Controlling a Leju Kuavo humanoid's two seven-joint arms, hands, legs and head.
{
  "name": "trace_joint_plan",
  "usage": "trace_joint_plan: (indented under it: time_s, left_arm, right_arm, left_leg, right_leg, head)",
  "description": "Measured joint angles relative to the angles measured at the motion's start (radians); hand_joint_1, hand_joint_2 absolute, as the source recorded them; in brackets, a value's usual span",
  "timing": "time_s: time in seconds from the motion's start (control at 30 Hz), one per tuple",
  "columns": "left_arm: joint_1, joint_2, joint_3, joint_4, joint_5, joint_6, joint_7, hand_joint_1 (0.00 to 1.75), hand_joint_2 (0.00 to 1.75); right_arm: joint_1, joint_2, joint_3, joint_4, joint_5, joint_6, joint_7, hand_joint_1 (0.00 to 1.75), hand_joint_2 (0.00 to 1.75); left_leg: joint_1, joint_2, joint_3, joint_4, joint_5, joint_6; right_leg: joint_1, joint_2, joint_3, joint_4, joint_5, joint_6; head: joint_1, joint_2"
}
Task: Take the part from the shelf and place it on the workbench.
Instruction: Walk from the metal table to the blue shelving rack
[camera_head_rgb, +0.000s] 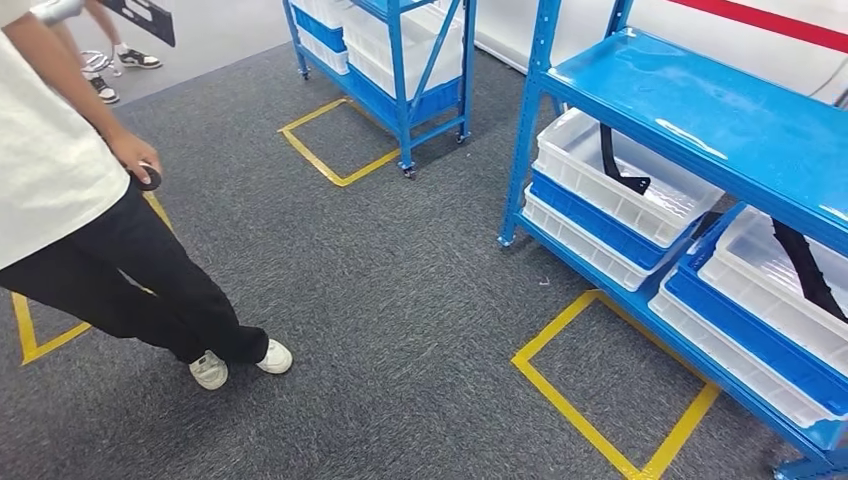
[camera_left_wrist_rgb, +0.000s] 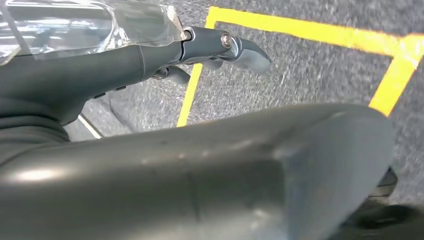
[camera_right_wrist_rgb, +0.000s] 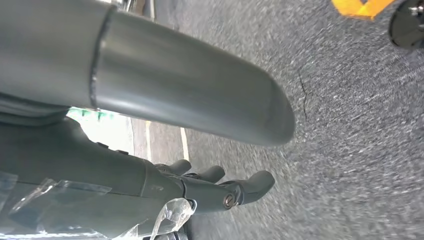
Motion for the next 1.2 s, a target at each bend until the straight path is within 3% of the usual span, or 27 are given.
trace_joint_plan:
  time_s: [0.03, 0.07, 0.1, 0.17, 0.23, 0.27, 0.33, 0.4, 0.43, 0.5, 0.53, 0.57, 0.6, 0.63, 0.7, 0.73, 0.8, 0.87, 0.93, 1.0, 1.03, 1.07, 1.1, 1.13, 1.2]
  left_arm:
    - [0.002, 0.000, 0.000, 0.000, 0.000, -0.004, 0.001, 0.00, 0.00]
    - [0.004, 0.000, 0.000, 0.000, 0.000, -0.007, 0.002, 0.00, 0.00]
    - [0.005, 0.000, 0.000, 0.000, 0.000, -0.006, 0.002, 0.00, 0.00]
    - [0.006, 0.000, 0.000, 0.000, 0.000, -0.002, 0.002, 0.00, 0.00]
    - [0.005, 0.000, 0.000, 0.000, 0.000, -0.007, 0.002, 0.00, 0.00]
    - [0.004, 0.000, 0.000, 0.000, -0.001, -0.013, 0.002, 0.00, 0.00]
    - [0.001, 0.000, 0.000, 0.000, -0.001, -0.024, 0.002, 0.00, 0.00]
    - [-0.004, 0.002, 0.000, 0.000, -0.001, -0.028, 0.002, 0.00, 0.00]
    - [-0.004, 0.003, 0.000, 0.000, -0.001, -0.029, 0.002, 0.00, 0.00]
    - [-0.002, 0.005, 0.000, 0.000, -0.001, -0.030, 0.003, 0.00, 0.00]
    - [-0.001, 0.005, 0.000, 0.000, -0.001, -0.030, 0.003, 0.00, 0.00]
    - [0.000, 0.005, 0.000, 0.000, -0.001, -0.031, 0.003, 0.00, 0.00]
    - [0.000, 0.005, 0.000, 0.000, -0.001, -0.032, 0.003, 0.00, 0.00]
    - [-0.001, 0.005, -0.001, 0.000, -0.001, -0.033, 0.003, 0.00, 0.00]
    - [-0.004, 0.005, -0.001, 0.000, -0.001, -0.034, 0.003, 0.00, 0.00]
    - [-0.005, 0.005, -0.001, 0.000, -0.001, -0.034, 0.003, 0.00, 0.00]
    - [-0.008, 0.006, -0.001, 0.000, -0.001, -0.035, 0.003, 0.00, 0.00]
    - [-0.013, 0.006, -0.001, 0.000, -0.001, -0.035, 0.003, 0.00, 0.00]
    - [-0.016, 0.006, -0.001, 0.000, -0.001, -0.035, 0.003, 0.00, 0.00]
    - [-0.015, 0.005, -0.001, 0.000, -0.001, -0.036, 0.002, 0.00, 0.00]
    - [-0.012, 0.005, -0.001, 0.000, -0.001, -0.036, 0.002, 0.00, 0.00]
    - [-0.010, 0.006, -0.001, 0.000, -0.001, -0.036, 0.003, 0.00, 0.00]
    - [-0.008, 0.006, -0.001, 0.000, -0.001, -0.036, 0.003, 0.00, 0.00]
    - [-0.007, 0.006, -0.001, 0.000, -0.001, -0.036, 0.003, 0.00, 0.00]
    - [-0.008, 0.006, -0.002, 0.000, -0.001, -0.035, 0.003, 0.00, 0.00]
  right_arm:
    - [0.000, 0.000, 0.000, 0.000, 0.000, 0.000, 0.000, 0.00, 0.00]
    - [0.000, 0.000, 0.000, 0.000, 0.000, 0.000, -0.001, 0.00, 0.00]
    - [0.001, 0.000, 0.001, 0.000, 0.000, 0.000, -0.001, 0.00, 0.00]
    - [0.002, 0.001, 0.001, 0.000, 0.000, 0.000, -0.002, 0.00, 0.00]
    - [0.002, 0.002, 0.002, 0.000, -0.001, 0.000, -0.001, 0.00, 0.00]
    - [0.002, 0.002, 0.002, 0.000, -0.001, 0.000, 0.001, 0.00, 0.00]
    - [0.007, 0.002, 0.002, 0.001, -0.001, -0.001, 0.006, 0.00, 0.00]
    - [0.010, 0.000, 0.002, 0.003, -0.002, -0.001, 0.011, 0.00, 0.00]
    - [0.010, 0.000, 0.002, 0.004, -0.003, -0.001, 0.012, 0.00, 0.00]
    - [0.008, 0.001, 0.003, 0.004, -0.004, -0.001, 0.012, 0.00, 0.00]
    - [0.007, 0.001, 0.003, 0.004, -0.005, 0.000, 0.012, 0.00, 0.00]
    - [0.007, 0.002, 0.003, 0.004, -0.005, -0.001, 0.012, 0.00, 0.00]
    - [0.007, 0.002, 0.003, 0.004, -0.006, 0.000, 0.012, 0.00, 0.00]
    - [0.007, 0.003, 0.003, 0.004, -0.006, -0.001, 0.011, 0.00, 0.00]
    - [0.006, 0.002, 0.003, 0.004, -0.006, -0.001, 0.010, 0.00, 0.00]
    - [0.006, 0.001, 0.003, 0.004, -0.006, -0.001, 0.008, 0.00, 0.00]
    - [0.006, 0.001, 0.003, 0.004, -0.007, -0.001, 0.005, 0.00, 0.00]
    - [0.007, 0.000, 0.003, 0.004, -0.008, -0.001, 0.003, 0.00, 0.00]
    - [0.005, 0.000, 0.003, 0.004, -0.009, -0.002, 0.001, 0.00, 0.00]
    - [0.002, 0.000, 0.003, 0.004, -0.010, -0.002, -0.001, 0.00, 0.00]
    - [0.001, 0.000, 0.003, 0.004, -0.010, -0.002, -0.004, 0.00, 0.00]
    - [0.001, 0.000, 0.003, 0.004, -0.011, -0.003, -0.006, 0.00, 0.00]
    - [0.002, 0.000, 0.003, 0.004, -0.012, -0.003, -0.009, 0.00, 0.00]
    - [0.003, 0.001, 0.003, 0.004, -0.013, -0.004, -0.012, 0.00, 0.00]
    - [0.003, 0.002, 0.003, 0.004, -0.015, -0.004, -0.014, 0.00, 0.00]
  left_leg:
    - [0.002, -0.005, -0.028, 0.063, -0.023, -0.002]
    - [0.003, -0.007, -0.040, 0.091, -0.025, -0.002]
    - [0.004, -0.008, -0.029, 0.072, -0.007, -0.001]
    - [0.007, -0.033, 0.044, -0.074, 0.065, 0.003]
    - [0.009, -0.072, 0.108, -0.211, 0.112, 0.007]
    - [0.008, -0.082, 0.120, -0.240, 0.118, 0.010]
    - [0.004, -0.069, 0.118, -0.246, 0.122, 0.020]
    - [0.004, -0.049, 0.117, -0.251, 0.131, 0.035]
    - [0.006, -0.037, 0.116, -0.254, 0.135, 0.042]
    - [0.003, -0.012, 0.112, -0.254, 0.137, 0.047]
    - [0.001, 0.002, 0.110, -0.254, 0.137, 0.048]
    - [0.000, 0.015, 0.109, -0.253, 0.137, 0.048]
    - [0.000, 0.027, 0.108, -0.253, 0.137, 0.048]
    - [-0.001, 0.038, 0.109, -0.253, 0.137, 0.047]
    - [-0.003, 0.057, 0.113, -0.252, 0.134, 0.042]
    - [-0.005, 0.065, 0.113, -0.251, 0.133, 0.038]
    - [-0.009, 0.083, 0.115, -0.249, 0.130, 0.027]
    - [-0.006, 0.092, 0.117, -0.246, 0.124, 0.016]
    - [0.000, 0.059, 0.096, -0.188, 0.084, 0.003]
    - [0.005, 0.013, 0.031, -0.042, 0.010, -0.007]
    - [0.007, 0.003, -0.004, 0.033, -0.020, -0.010]
    - [0.008, -0.002, -0.026, 0.078, -0.031, -0.012]
    - [0.008, -0.006, -0.028, 0.082, -0.022, -0.012]
    - [0.009, -0.010, -0.010, 0.042, 0.005, -0.011]
    - [0.011, -0.042, 0.065, -0.117, 0.077, -0.007]
  right_leg:
    - [0.001, 0.014, -0.003, 0.000, 0.003, -0.001]
    - [0.001, 0.028, -0.006, 0.001, 0.005, -0.001]
    - [0.001, 0.042, -0.007, 0.001, 0.008, 0.000]
    - [0.000, 0.070, -0.009, 0.001, 0.013, 0.006]
    - [0.001, 0.094, -0.014, 0.003, 0.018, 0.015]
    - [0.001, 0.104, -0.019, 0.003, 0.021, 0.020]
    - [-0.001, 0.122, -0.026, 0.000, 0.028, 0.032]
    - [-0.002, 0.096, -0.043, 0.027, 0.009, 0.041]
    - [-0.001, 0.070, -0.064, 0.073, -0.021, 0.044]
    - [-0.001, 0.025, -0.130, 0.223, -0.102, 0.049]
    - [-0.002, 0.019, -0.159, 0.292, -0.130, 0.051]
    - [-0.003, 0.016, -0.172, 0.329, -0.139, 0.053]
    - [-0.003, 0.012, -0.162, 0.321, -0.128, 0.054]
    - [-0.003, 0.006, -0.130, 0.269, -0.101, 0.053]
    - [0.001, -0.032, -0.037, 0.109, -0.041, 0.046]
    - [0.005, -0.048, -0.007, 0.050, -0.024, 0.038]
    - [0.012, -0.055, 0.009, 0.009, -0.017, 0.024]
    - [0.010, -0.033, 0.007, 0.006, -0.013, 0.010]
    - [0.005, -0.014, 0.008, 0.001, -0.007, -0.004]
    - [0.003, 0.006, 0.005, 0.001, -0.002, -0.011]
    - [0.004, 0.018, 0.002, 0.001, 0.000, -0.013]
    - [0.004, 0.031, 0.001, 0.001, 0.001, -0.013]
    - [0.004, 0.045, 0.000, 0.001, 0.003, -0.011]
    - [0.004, 0.058, 0.000, 0.001, 0.004, -0.009]
    - [0.004, 0.084, 0.000, 0.002, 0.008, -0.003]
  head:
    - [0.000, 0.000]
    - [0.000, 0.000]
    - [0.000, 0.000]
    - [0.000, 0.000]
    - [0.000, 0.000]
    - [0.000, 0.000]
    - [0.000, 0.000]
    - [0.001, 0.000]
    - [0.001, 0.000]
    - [0.002, 0.000]
    - [0.003, 0.000]
    - [0.003, 0.000]
    - [0.003, 0.000]
    - [0.003, 0.000]
    - [0.003, 0.000]
    - [0.003, 0.000]
    - [0.003, 0.000]
    - [0.003, 0.000]
    - [0.002, 0.000]
    - [0.002, 0.000]
    - [0.002, 0.000]
    - [0.002, 0.000]
    - [0.002, 0.000]
    - [0.002, 0.000]
    - [0.002, 0.000]
